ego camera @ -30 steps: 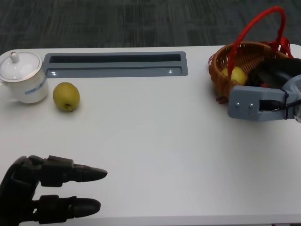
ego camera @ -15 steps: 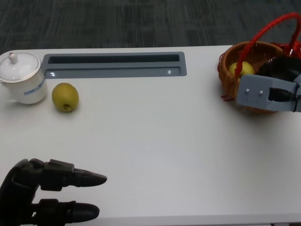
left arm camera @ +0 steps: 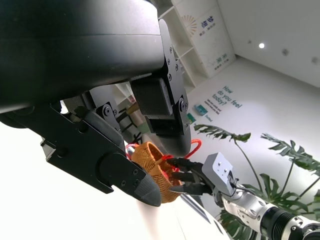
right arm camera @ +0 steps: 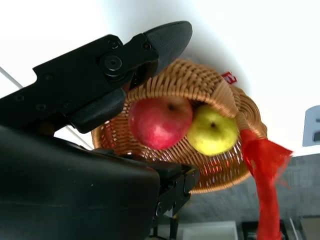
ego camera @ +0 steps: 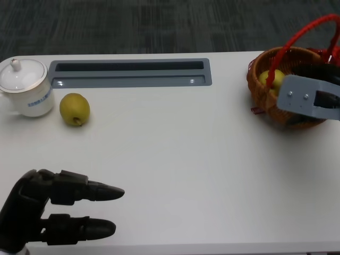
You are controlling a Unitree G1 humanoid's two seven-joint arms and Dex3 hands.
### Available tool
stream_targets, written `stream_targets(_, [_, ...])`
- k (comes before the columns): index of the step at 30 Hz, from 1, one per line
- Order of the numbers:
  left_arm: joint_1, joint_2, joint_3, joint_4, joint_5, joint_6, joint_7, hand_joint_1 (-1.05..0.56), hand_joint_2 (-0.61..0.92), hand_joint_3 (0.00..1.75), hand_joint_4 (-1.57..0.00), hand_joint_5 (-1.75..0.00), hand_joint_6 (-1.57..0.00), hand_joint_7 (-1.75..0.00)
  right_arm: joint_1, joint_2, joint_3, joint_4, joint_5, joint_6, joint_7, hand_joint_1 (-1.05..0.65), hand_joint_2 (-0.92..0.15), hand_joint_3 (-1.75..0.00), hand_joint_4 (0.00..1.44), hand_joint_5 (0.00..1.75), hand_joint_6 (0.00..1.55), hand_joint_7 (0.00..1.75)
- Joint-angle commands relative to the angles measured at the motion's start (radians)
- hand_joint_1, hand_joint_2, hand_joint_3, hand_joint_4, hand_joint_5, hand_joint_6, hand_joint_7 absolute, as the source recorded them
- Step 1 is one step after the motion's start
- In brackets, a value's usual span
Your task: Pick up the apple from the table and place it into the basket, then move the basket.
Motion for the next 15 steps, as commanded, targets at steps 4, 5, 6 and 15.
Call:
stream_targets(4, [-0.025,0.005,0.004,0.024,-0.009,-0.009,-0.006,-0.51,0.73,0.0,-1.29,0.0,-1.16,0.0,0.036,-0.057,-0.055,-0.033,0.068,-0.121,-0.064,-0.92,-0.76,0.0,0.26,0.03,0.2,0.02])
stream_targets(5, [-0.029,0.006,0.003,0.025,-0.008,-0.006,-0.007,-0.51,0.73,0.0,-1.29,0.0,-1.16,0.0,0.045,-0.065,-0.066,-0.038,0.08,-0.147,-0.072,-0.92,-0.77,0.0,0.26,0.03,0.2,0.01])
stream_targets(6, [-0.033,0.007,0.004,0.026,-0.006,-0.004,-0.007,-0.51,0.73,0.0,-1.29,0.0,-1.16,0.0,0.056,-0.073,-0.075,-0.044,0.092,-0.174,-0.08,-0.92,-0.77,0.0,0.26,0.02,0.2,0.01])
stream_targets(15, [-0.046,0.008,0.001,0.007,-0.014,0.05,-0.01,-0.51,0.72,0.0,-1.28,0.0,-1.15,0.0,0.194,-0.129,-0.204,-0.094,0.249,-0.428,-0.069,-0.87,-0.79,-0.01,0.35,0.03,0.22,0.01])
